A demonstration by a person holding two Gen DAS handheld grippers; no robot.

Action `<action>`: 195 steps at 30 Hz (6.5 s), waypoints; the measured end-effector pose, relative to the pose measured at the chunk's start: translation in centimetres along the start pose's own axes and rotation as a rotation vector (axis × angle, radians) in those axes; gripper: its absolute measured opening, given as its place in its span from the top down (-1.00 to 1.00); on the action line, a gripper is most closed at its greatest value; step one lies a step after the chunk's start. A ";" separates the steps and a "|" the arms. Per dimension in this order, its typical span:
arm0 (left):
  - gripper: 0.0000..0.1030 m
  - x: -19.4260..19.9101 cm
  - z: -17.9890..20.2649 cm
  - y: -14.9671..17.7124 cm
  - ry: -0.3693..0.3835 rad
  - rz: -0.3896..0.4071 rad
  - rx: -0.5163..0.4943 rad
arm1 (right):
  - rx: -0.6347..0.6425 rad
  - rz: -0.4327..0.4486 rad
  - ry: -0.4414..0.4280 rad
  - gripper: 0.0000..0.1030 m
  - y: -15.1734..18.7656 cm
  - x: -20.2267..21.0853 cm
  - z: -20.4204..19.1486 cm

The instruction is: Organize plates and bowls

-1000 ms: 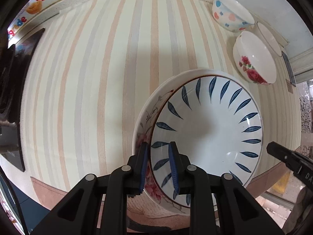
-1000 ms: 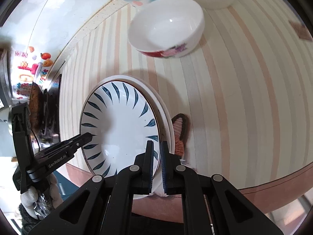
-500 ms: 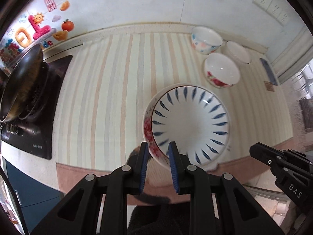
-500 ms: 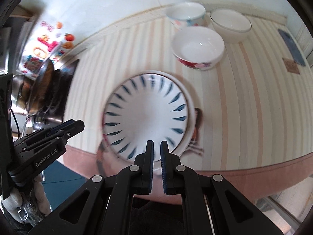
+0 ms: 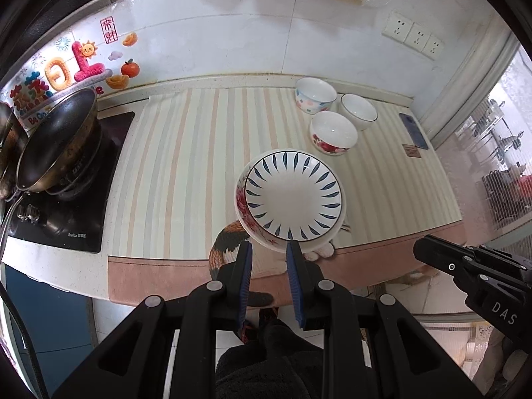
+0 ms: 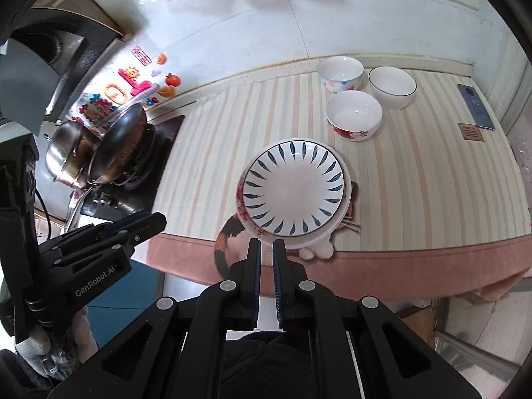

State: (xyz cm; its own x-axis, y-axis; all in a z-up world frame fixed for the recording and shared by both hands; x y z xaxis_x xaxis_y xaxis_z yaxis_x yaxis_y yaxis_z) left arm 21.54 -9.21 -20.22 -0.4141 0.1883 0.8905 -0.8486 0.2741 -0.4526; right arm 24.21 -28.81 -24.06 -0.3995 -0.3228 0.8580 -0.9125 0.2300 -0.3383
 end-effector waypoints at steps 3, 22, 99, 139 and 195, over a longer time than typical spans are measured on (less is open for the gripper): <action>0.63 0.8 0.3 0.6 0.011 0.010 0.003 | 0.000 0.017 -0.005 0.81 1.2 1.6 -0.2; 0.51 -7.1 2.7 -5.5 0.043 -0.058 0.089 | -0.136 -0.023 -0.020 0.30 -2.8 -1.1 6.9; 0.62 -27.9 17.0 -13.4 0.156 -0.363 0.010 | -0.222 -0.401 0.050 0.70 -14.4 -18.5 28.9; 0.69 -37.0 13.2 -32.2 0.083 -0.242 0.079 | -0.209 -0.198 0.079 0.78 -37.5 -26.2 29.6; 0.69 -27.2 17.9 -15.6 0.126 -0.376 -0.089 | -0.269 -0.337 0.084 0.78 -15.0 -14.4 28.0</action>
State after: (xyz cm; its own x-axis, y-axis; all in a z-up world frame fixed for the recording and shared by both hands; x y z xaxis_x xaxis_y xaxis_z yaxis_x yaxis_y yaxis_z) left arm 40.14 -35.43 -36.52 -0.0323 0.1717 0.9846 -0.8989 0.4256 -0.1037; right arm 41.16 -53.26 -42.20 -0.0643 -0.3474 0.9355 -0.9306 0.3593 0.0695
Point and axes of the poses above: each gripper's, at about its wrist camera, not at the fingertips, and x roughly against the way its jaws point, z to its right, y to its underside, the point moved 3 cm from there along -x, roughly the way its jaws point, and after that the axes turned 11 degrees about -x, right-handed, at the moved point
